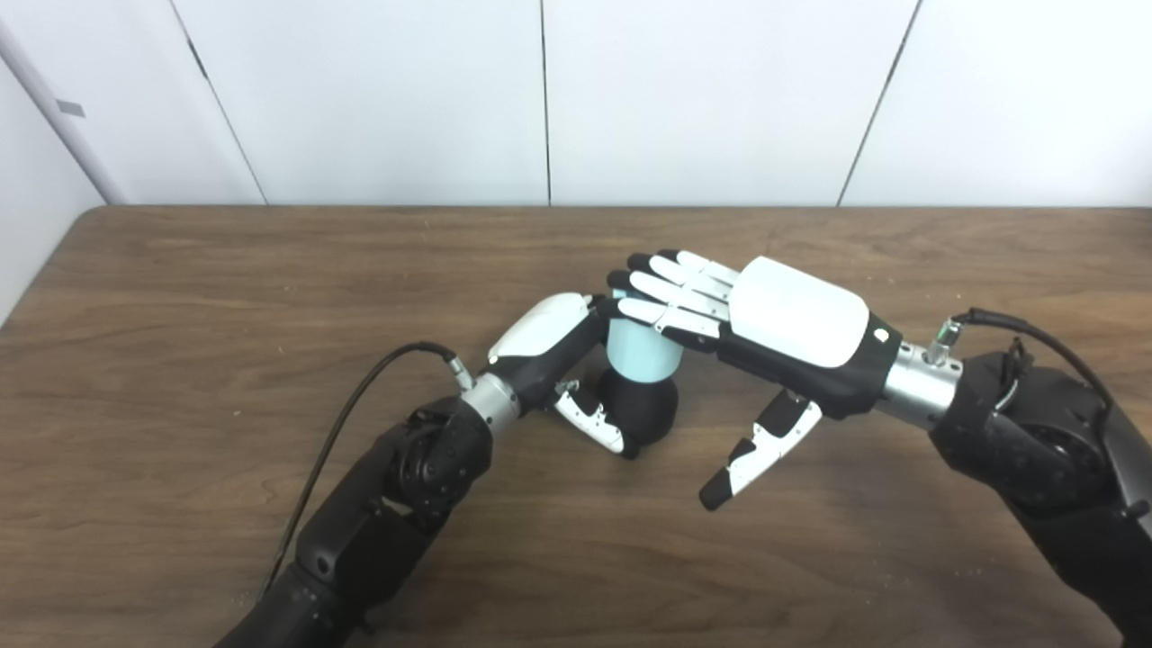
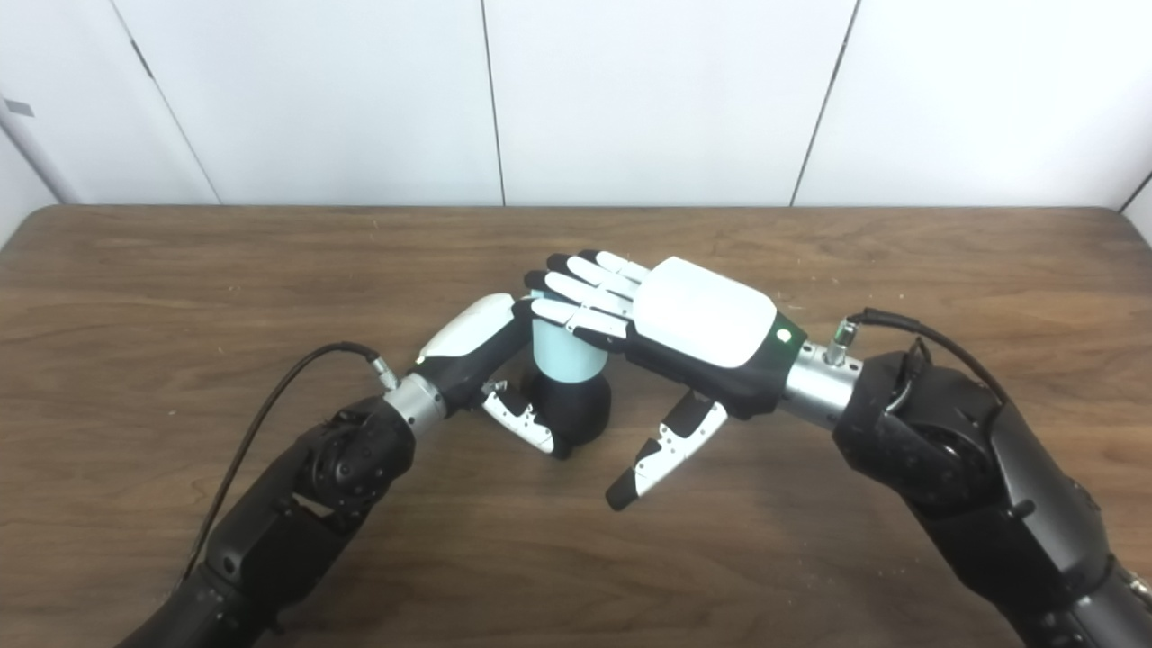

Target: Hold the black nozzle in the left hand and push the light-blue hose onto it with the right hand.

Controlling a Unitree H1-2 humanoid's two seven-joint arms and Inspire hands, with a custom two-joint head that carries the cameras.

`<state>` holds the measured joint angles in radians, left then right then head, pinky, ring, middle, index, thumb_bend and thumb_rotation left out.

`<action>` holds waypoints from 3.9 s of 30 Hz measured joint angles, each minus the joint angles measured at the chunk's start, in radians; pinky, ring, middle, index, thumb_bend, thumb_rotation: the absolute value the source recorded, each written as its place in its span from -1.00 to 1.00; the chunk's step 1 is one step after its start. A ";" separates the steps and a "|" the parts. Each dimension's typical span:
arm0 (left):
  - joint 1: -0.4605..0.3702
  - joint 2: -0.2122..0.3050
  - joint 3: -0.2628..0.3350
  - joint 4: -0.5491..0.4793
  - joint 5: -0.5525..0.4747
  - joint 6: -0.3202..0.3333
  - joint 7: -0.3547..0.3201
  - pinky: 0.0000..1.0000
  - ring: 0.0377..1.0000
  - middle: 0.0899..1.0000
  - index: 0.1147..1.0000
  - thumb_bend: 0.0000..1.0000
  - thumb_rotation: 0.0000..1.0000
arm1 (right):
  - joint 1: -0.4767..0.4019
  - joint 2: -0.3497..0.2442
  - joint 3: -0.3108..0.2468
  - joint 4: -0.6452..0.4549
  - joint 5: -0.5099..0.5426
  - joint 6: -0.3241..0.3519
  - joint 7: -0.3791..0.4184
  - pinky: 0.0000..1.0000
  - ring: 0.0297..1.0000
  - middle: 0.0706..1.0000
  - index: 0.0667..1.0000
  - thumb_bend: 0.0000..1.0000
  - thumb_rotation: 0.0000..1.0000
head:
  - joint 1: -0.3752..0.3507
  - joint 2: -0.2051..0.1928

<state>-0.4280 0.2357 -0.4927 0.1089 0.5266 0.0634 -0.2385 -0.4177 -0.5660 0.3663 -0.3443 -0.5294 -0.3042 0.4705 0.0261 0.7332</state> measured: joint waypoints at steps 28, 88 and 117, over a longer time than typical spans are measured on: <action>-0.001 0.000 0.000 0.000 0.000 0.002 -0.001 1.00 0.21 -0.23 -0.11 0.05 -1.00 | 0.043 0.040 -0.020 -0.046 0.086 0.223 0.024 0.88 1.00 1.00 0.96 0.31 0.43 | 0.003 0.012; -0.002 0.001 0.003 -0.003 -0.017 0.003 -0.003 1.00 0.21 -0.23 -0.11 0.05 -1.00 | 0.082 0.384 -0.459 -0.036 0.418 0.770 -0.189 -0.05 0.23 0.47 0.53 0.19 -0.53 | 0.009 -0.002; 0.001 0.004 0.005 -0.023 -0.026 0.036 -0.028 1.00 0.99 0.99 0.98 1.00 -0.44 | 0.238 0.474 -0.462 0.065 0.533 0.774 -0.332 0.09 0.36 0.60 0.54 0.28 -0.50 | 0.014 -0.003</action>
<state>-0.4270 0.2402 -0.4873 0.0861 0.5008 0.0999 -0.2666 -0.1795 -0.0923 -0.0955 -0.2788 0.0039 0.4701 0.1385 0.0399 0.7302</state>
